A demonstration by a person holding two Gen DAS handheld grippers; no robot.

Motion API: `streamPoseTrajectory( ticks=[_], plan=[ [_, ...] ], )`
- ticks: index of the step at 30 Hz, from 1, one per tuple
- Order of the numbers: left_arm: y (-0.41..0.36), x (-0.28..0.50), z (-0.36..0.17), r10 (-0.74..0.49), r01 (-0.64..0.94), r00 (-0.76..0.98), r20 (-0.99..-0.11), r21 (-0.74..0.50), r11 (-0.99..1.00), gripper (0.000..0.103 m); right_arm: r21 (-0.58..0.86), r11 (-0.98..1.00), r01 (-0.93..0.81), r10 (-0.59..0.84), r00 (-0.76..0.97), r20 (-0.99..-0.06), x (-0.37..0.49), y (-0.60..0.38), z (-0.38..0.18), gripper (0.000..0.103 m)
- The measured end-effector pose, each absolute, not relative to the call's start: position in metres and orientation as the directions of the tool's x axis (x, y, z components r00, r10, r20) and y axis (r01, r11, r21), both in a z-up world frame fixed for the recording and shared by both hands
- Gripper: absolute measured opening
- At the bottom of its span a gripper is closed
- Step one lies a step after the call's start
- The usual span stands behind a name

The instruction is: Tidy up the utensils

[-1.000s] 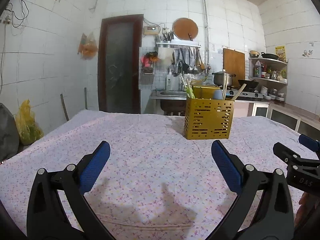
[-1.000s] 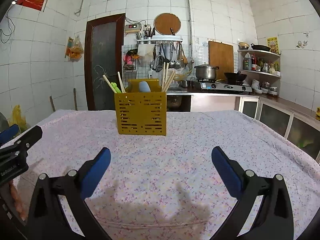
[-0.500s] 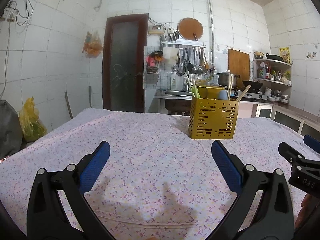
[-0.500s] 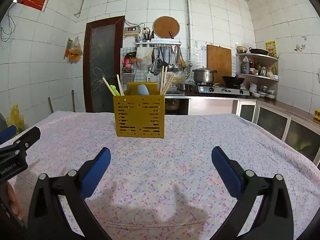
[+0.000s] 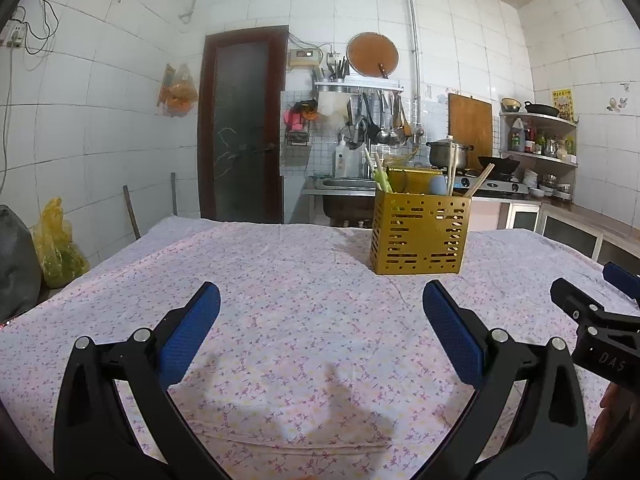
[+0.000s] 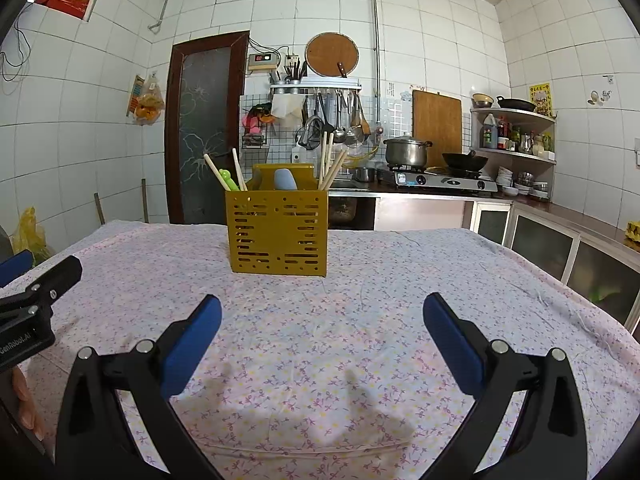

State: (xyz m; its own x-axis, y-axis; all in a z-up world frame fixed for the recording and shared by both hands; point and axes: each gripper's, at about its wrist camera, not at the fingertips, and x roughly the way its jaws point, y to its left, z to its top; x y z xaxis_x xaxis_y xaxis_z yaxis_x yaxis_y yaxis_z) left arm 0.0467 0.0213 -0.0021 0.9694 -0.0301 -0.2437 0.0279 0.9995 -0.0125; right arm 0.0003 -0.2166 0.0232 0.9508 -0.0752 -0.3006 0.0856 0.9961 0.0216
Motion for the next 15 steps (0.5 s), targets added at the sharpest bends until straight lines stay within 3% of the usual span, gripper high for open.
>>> streamPoseTrajectory(
  ticks=[15],
  plan=[
    [0.026, 0.0425, -0.0025, -0.066, 0.058, 0.972, -0.228, -0.04, 0.998, 0.098, 0.014, 0.996, 0.088, -0.08, 0.951, -0.298, 0.0003, -0.2191, 0.0249, 0.099]
  ],
)
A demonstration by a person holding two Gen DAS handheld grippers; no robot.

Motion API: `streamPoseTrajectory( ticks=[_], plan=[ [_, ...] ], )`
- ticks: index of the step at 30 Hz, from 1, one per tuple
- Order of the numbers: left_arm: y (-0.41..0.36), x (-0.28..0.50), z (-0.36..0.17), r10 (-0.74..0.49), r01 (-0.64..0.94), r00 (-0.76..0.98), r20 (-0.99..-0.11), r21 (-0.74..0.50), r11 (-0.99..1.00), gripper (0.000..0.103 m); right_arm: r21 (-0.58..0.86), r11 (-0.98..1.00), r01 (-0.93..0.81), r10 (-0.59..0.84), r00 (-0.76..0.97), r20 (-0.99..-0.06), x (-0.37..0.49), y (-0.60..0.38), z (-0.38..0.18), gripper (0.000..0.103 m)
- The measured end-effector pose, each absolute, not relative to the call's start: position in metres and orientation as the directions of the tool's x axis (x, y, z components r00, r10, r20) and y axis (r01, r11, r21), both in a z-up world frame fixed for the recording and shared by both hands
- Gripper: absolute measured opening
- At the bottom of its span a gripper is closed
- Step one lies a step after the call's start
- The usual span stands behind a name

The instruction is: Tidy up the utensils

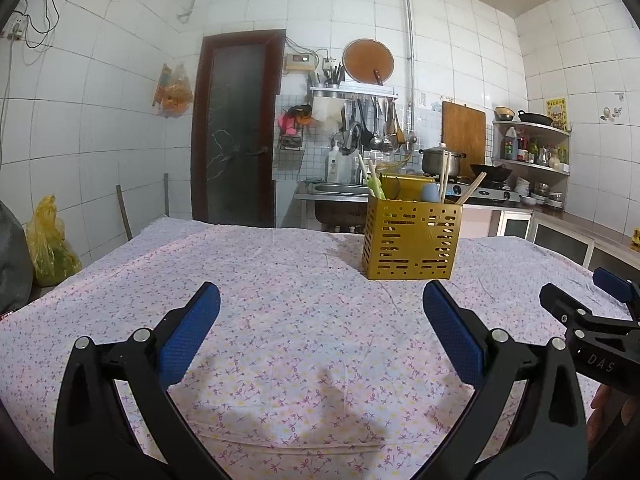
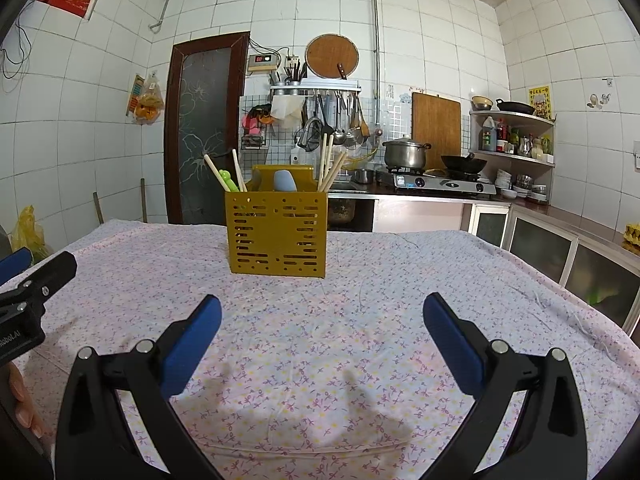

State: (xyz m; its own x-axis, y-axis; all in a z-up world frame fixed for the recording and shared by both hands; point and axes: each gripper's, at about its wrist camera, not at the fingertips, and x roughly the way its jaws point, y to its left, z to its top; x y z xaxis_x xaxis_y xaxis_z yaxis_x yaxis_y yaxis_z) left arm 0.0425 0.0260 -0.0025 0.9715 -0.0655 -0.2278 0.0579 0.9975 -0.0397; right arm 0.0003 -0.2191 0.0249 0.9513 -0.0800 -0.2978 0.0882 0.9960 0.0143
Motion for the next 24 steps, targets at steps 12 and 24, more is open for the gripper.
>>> streamPoseTrajectory(
  ticks=[12, 24],
  plan=[
    [0.02, 0.0398, -0.0021, -0.062, 0.06, 0.972, -0.227, -0.018, 0.998, 0.098, 0.012, 0.996, 0.09, -0.082, 0.951, -0.296, 0.0013, -0.2225, 0.0249, 0.099],
    [0.0196, 0.0396, -0.0023, -0.062, 0.059, 0.972, -0.229, -0.019, 0.998, 0.098, 0.01, 0.995, 0.095, -0.088, 0.953, -0.291, -0.0016, -0.222, 0.0237, 0.099]
  ],
)
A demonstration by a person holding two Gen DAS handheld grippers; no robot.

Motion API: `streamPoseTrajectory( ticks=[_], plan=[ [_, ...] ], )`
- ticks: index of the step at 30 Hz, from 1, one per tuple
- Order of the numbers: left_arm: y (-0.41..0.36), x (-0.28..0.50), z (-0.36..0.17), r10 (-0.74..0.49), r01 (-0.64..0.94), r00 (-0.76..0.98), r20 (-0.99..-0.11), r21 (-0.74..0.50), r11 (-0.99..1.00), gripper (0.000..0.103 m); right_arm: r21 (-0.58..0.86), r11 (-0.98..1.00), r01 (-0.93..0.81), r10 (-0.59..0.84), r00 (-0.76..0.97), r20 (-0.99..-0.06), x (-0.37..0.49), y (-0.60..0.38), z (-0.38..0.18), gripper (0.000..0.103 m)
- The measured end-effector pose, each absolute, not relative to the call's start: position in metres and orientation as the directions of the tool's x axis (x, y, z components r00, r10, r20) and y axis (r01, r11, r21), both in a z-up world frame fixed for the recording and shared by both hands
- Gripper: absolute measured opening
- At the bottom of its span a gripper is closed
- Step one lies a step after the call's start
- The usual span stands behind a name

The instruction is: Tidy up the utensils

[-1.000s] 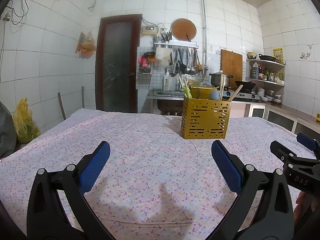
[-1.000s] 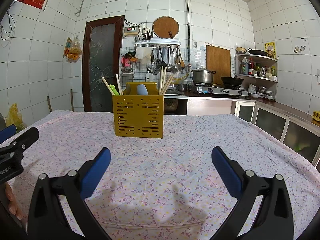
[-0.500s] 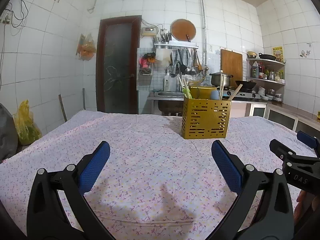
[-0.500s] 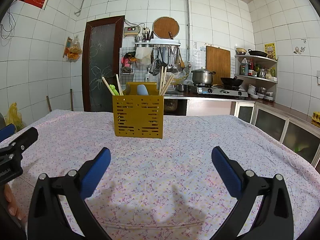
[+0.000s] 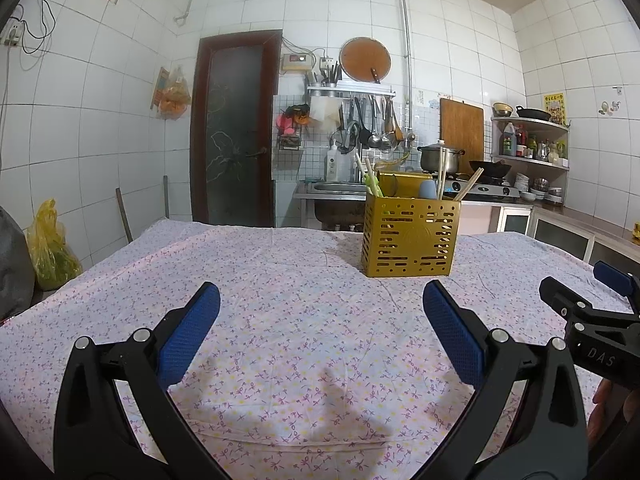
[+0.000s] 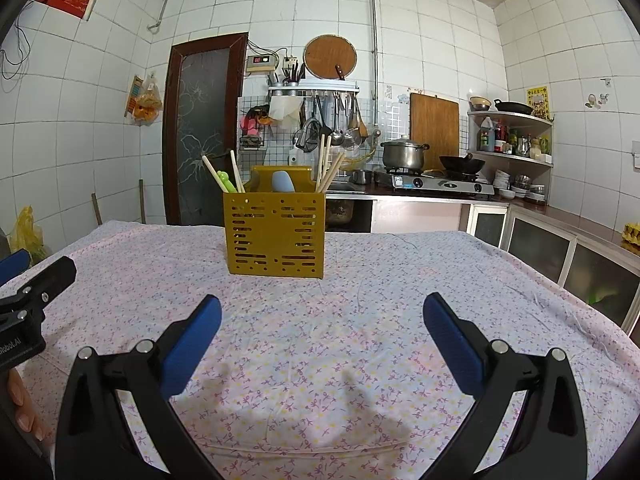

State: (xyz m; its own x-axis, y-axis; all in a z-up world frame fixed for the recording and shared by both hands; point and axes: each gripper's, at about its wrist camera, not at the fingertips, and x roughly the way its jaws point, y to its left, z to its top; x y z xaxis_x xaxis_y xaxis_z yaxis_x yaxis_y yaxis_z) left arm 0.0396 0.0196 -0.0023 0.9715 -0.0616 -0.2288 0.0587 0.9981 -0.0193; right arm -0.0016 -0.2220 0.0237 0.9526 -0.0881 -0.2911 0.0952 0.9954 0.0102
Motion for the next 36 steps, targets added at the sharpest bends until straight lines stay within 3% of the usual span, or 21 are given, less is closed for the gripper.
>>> streamPoseTrajectory(
  ticks=[36],
  plan=[
    [0.0179, 0.0405, -0.0055, -0.063, 0.06, 0.97, -0.236, -0.017, 0.998, 0.098, 0.013, 0.994, 0.111, -0.103, 0.952, -0.287, 0.0031, -0.2218, 0.0215, 0.099]
  ],
)
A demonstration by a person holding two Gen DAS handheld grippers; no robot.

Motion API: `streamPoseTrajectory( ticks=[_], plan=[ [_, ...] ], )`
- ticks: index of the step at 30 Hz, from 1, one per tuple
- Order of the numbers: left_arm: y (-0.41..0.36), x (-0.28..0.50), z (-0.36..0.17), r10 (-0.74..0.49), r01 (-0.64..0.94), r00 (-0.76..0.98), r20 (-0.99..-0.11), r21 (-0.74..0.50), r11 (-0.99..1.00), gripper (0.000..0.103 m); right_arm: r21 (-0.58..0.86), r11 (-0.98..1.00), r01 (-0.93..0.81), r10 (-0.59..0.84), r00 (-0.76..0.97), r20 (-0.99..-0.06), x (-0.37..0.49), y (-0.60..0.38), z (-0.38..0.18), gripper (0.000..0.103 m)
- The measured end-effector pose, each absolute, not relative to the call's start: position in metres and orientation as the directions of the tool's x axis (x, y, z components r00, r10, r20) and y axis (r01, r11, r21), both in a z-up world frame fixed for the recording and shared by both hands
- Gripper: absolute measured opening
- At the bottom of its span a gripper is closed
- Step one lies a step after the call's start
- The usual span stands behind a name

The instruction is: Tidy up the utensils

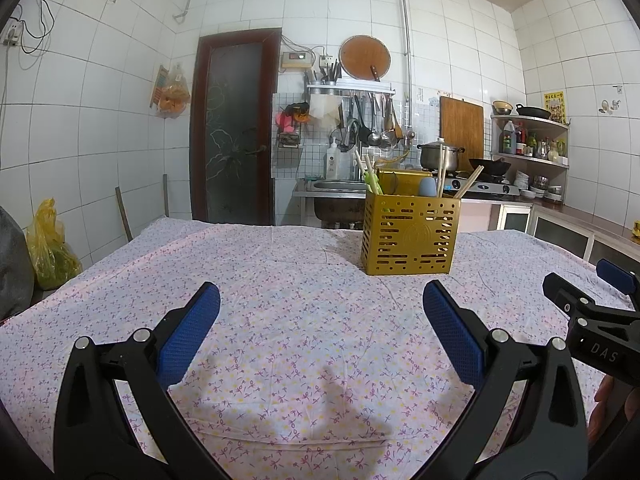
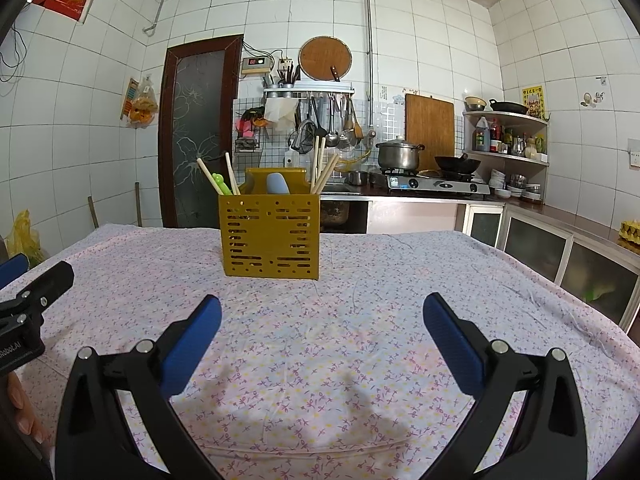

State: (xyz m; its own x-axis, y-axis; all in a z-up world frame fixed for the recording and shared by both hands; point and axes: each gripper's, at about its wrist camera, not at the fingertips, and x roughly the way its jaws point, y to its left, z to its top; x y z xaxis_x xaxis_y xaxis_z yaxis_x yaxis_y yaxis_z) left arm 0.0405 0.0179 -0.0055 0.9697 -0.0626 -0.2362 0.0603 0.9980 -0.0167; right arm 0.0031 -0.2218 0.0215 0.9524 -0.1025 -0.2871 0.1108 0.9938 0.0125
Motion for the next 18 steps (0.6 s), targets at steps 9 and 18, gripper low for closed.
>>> streamPoseTrajectory(
  ticks=[9, 18],
  plan=[
    [0.0181, 0.0406, -0.0052, -0.063, 0.06, 0.97, -0.235, -0.017, 0.998, 0.098, 0.012, 0.994, 0.111, -0.103, 0.952, -0.287, 0.003, -0.2216, 0.0212, 0.099],
    [0.018, 0.0405, -0.0056, -0.063, 0.06, 0.97, -0.235, -0.018, 0.998, 0.098, 0.012, 0.994, 0.111, -0.103, 0.953, -0.286, 0.0029, -0.2214, 0.021, 0.099]
  ],
)
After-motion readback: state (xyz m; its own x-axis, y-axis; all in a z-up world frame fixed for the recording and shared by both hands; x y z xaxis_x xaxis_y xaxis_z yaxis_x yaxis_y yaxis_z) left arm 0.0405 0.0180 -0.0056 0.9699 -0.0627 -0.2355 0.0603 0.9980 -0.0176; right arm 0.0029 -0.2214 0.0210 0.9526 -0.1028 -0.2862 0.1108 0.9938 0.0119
